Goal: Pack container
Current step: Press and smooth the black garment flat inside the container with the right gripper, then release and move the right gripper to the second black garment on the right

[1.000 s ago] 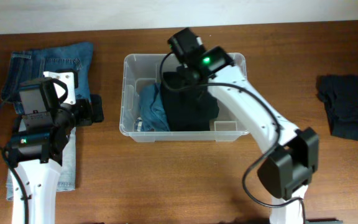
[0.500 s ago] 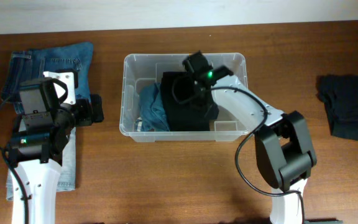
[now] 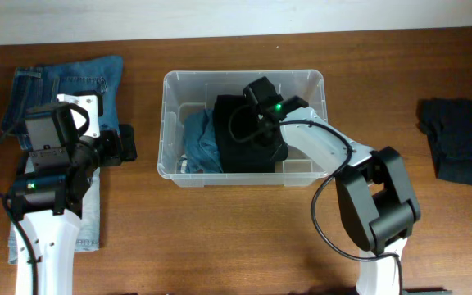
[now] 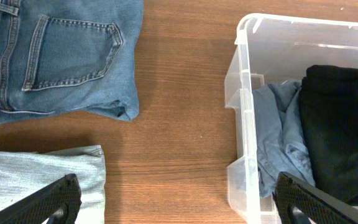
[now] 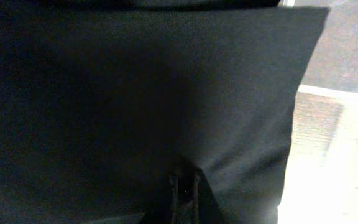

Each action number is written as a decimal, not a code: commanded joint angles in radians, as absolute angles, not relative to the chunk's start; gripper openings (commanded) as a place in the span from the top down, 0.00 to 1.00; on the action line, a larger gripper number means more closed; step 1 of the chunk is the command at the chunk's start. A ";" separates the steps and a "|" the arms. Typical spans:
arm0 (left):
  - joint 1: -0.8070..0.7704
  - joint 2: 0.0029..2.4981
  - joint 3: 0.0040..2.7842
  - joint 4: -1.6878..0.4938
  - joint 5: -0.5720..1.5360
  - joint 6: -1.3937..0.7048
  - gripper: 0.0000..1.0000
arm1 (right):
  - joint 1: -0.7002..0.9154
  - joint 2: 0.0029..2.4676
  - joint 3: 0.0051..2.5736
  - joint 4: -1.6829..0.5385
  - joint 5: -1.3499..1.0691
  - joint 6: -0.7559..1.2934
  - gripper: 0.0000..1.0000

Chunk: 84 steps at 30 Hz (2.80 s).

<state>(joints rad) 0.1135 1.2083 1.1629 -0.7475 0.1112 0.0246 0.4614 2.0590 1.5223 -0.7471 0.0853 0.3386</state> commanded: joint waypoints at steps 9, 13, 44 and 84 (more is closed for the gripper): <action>0.116 1.212 1.163 -0.745 0.104 0.015 0.00 | 0.472 2.003 1.626 -0.584 -0.019 0.403 0.95; 0.116 1.212 1.163 -0.745 0.104 0.015 0.01 | 0.490 2.050 1.626 -0.515 -0.015 0.404 0.96; 0.116 1.212 1.163 -0.745 0.104 0.015 0.01 | 0.557 1.984 1.688 -0.408 0.118 0.396 0.91; 0.116 1.212 1.163 -0.745 0.104 0.015 0.01 | -0.813 2.062 1.687 -0.883 -0.225 -0.079 0.69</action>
<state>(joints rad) 0.1135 1.2083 1.1629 -0.7475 0.1108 0.0246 -0.8150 2.0350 1.6901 -0.8993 -0.1822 -0.0582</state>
